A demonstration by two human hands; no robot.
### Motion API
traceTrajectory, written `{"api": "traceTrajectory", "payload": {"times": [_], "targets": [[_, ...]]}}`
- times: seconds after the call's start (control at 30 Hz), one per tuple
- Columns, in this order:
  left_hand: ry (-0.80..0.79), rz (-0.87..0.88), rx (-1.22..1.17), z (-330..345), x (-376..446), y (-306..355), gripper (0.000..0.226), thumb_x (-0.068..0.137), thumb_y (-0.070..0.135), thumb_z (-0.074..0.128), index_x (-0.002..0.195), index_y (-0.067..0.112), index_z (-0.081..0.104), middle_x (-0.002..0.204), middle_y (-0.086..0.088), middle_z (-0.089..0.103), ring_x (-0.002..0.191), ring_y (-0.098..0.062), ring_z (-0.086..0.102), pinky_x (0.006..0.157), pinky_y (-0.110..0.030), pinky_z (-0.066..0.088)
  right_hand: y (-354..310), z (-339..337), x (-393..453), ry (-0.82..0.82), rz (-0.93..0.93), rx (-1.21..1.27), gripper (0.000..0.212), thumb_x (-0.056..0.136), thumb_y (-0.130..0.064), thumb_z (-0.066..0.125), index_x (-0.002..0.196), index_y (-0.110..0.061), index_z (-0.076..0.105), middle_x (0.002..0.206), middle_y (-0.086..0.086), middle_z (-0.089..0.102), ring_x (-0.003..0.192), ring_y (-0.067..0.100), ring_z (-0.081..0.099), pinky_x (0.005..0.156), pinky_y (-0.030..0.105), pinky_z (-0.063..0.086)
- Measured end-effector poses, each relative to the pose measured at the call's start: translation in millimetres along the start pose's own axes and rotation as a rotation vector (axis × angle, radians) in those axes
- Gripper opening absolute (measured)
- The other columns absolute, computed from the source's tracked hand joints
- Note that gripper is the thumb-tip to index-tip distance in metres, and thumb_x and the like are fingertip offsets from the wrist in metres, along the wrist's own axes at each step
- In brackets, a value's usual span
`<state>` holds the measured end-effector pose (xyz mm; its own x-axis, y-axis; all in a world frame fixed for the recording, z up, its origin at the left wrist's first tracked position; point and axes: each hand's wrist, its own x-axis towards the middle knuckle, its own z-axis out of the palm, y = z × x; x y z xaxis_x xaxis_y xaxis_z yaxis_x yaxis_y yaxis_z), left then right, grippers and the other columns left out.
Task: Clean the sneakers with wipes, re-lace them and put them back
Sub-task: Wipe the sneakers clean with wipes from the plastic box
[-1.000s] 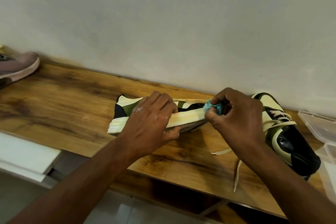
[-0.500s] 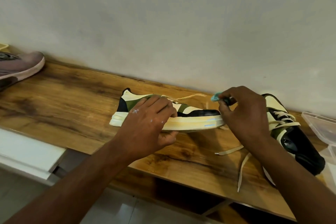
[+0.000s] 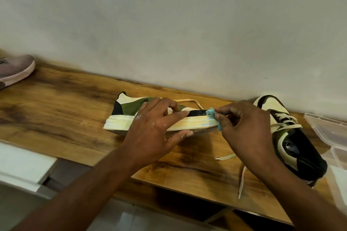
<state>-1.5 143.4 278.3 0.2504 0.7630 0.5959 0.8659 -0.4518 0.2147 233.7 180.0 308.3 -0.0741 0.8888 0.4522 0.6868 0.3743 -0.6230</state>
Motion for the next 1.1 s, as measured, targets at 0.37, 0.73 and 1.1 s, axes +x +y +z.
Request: {"api": "traceTrajectory", "payload": {"times": [0.37,0.73,1.1], "targets": [[0.033,-0.002,-0.160,10,0,-3,0.044,0.091,0.048,0.065,0.122,0.019,0.079,0.114,0.001,0.063,0.094,-0.017,0.052,0.083,-0.042,0.042,-36,27,-29,-0.045,-0.153,-0.001,0.024,0.086,-0.008,0.082,0.108,-0.019,0.082,0.095,-0.009,0.061,0.080,0.002,0.055,0.068,0.006,0.047],[0.052,-0.059,-0.231,15,2,-5,0.047,0.092,0.054,0.066,0.124,0.021,0.078,0.114,0.006,0.062,0.097,-0.012,0.050,0.082,-0.042,0.041,-11,19,-12,0.071,0.043,0.083,0.020,0.086,-0.007,0.081,0.100,-0.022,0.081,0.093,-0.010,0.068,0.084,0.004,0.063,0.073,0.030,0.060],[0.065,-0.057,-0.216,15,2,-3,0.048,0.092,0.054,0.067,0.123,0.019,0.079,0.113,0.006,0.063,0.096,-0.014,0.052,0.081,-0.041,0.044,10,15,11,0.061,0.133,0.093,0.019,0.084,-0.006,0.082,0.093,-0.023,0.082,0.087,-0.010,0.071,0.081,0.007,0.067,0.072,0.041,0.063]]}}
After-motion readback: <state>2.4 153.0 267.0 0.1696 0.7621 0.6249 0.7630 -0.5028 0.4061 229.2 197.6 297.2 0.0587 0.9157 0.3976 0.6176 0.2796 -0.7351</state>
